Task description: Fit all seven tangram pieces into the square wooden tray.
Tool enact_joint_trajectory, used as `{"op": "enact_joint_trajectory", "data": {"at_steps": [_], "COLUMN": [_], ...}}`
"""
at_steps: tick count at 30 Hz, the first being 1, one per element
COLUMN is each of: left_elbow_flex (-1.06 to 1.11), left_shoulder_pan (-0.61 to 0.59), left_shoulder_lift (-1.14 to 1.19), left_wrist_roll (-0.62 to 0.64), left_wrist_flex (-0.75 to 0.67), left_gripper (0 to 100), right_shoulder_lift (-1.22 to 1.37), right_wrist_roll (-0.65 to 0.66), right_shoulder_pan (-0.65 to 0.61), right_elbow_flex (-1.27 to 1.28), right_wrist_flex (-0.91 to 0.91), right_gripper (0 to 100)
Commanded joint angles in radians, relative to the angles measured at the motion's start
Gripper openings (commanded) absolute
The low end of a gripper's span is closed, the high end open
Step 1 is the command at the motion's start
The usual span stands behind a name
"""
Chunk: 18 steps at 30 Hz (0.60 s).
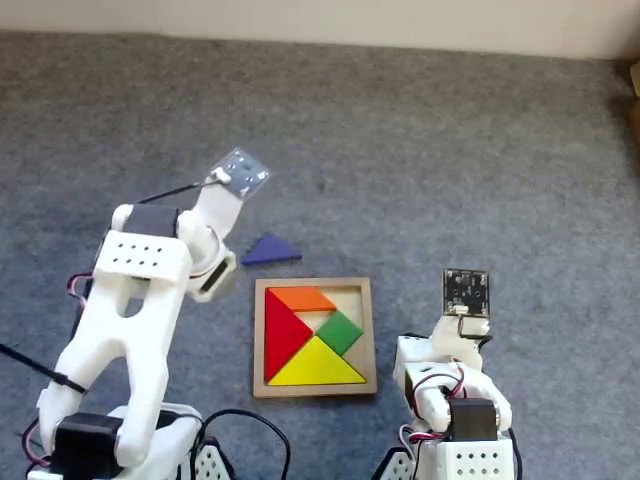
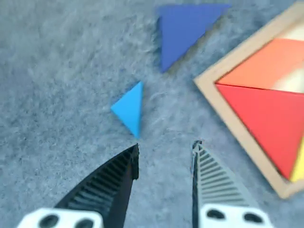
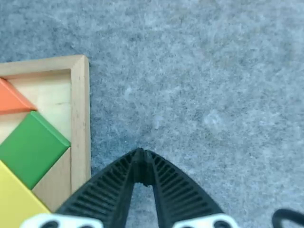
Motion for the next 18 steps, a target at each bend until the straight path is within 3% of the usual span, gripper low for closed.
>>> {"op": "enact_joint_trajectory", "data": {"at_steps": [1,8,18], "left_elbow_flex": [0.035,0.050,-0.229], "left_shoulder_pan": [-0.022,-0.021,-0.065], "left_shoulder_lift": [-0.039,0.012,0.421], "left_wrist_roll": [-0.017,-0.015,-0.012], "left_wrist_flex": [-0.097,-0.173,-0.167], "left_gripper": [19,19,19], "right_shoulder_lift": [-0.018,-0.018,-0.018], "right_wrist_roll": [0.011,0.011,0.014], "right_shoulder_pan": [0.016,0.016,0.016], "right_elbow_flex": [0.136,0.136,0.136], "right_wrist_flex": [-0.028,-0.028,-0.028], "right_gripper": [0.5,0.5,0.5]}}
